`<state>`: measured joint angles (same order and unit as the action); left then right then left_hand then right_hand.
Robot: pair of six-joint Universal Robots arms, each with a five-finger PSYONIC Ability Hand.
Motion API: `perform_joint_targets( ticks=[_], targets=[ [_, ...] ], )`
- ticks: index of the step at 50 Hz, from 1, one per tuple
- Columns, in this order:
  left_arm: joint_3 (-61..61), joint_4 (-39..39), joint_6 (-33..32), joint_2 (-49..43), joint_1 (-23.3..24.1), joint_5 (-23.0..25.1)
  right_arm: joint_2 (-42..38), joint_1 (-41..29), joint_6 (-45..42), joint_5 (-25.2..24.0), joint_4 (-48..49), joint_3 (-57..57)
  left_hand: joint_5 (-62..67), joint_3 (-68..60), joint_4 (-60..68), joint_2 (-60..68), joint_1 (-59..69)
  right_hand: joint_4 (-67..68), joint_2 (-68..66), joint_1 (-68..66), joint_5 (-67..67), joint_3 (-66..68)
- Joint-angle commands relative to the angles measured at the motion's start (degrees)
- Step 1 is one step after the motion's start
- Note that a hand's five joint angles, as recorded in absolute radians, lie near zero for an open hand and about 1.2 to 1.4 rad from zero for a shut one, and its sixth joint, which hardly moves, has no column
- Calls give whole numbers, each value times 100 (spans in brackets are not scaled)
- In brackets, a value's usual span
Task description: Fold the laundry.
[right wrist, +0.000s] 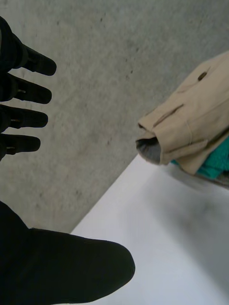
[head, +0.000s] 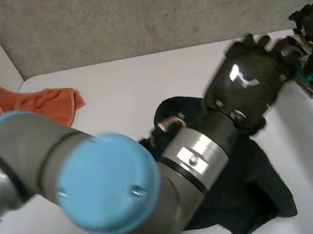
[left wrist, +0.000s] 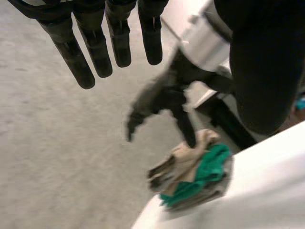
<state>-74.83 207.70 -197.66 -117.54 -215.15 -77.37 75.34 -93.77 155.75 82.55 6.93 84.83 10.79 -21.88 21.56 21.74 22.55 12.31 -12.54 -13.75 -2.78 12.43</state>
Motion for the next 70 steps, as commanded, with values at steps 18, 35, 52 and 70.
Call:
perform_joint_targets(
  ticks=[18,35,52,70],
  targets=[
    [258,-2180,-184,-189,-2822,-173,-545,-1574,1255,-1066,-1915,-985,104,6,26,8,-73,-231,254,375,278,-243],
    [-146,-2823,-431,-41,-2725,-445,-2699,-2224,1309,-1066,-2996,-2744,188,-79,110,92,11,260,-237,-116,-213,248],
    [-146,-2630,-106,433,-2813,-752,-2464,-2391,649,-151,-1434,-4520,171,-62,93,75,-6,6769,-6746,-6625,-6722,6757],
    [-585,-2322,386,1155,-2822,-1192,-1004,-2664,658,-187,-728,-3246,-316,425,-394,-412,-493,6769,-6746,-6625,-6722,6757]
  ],
)
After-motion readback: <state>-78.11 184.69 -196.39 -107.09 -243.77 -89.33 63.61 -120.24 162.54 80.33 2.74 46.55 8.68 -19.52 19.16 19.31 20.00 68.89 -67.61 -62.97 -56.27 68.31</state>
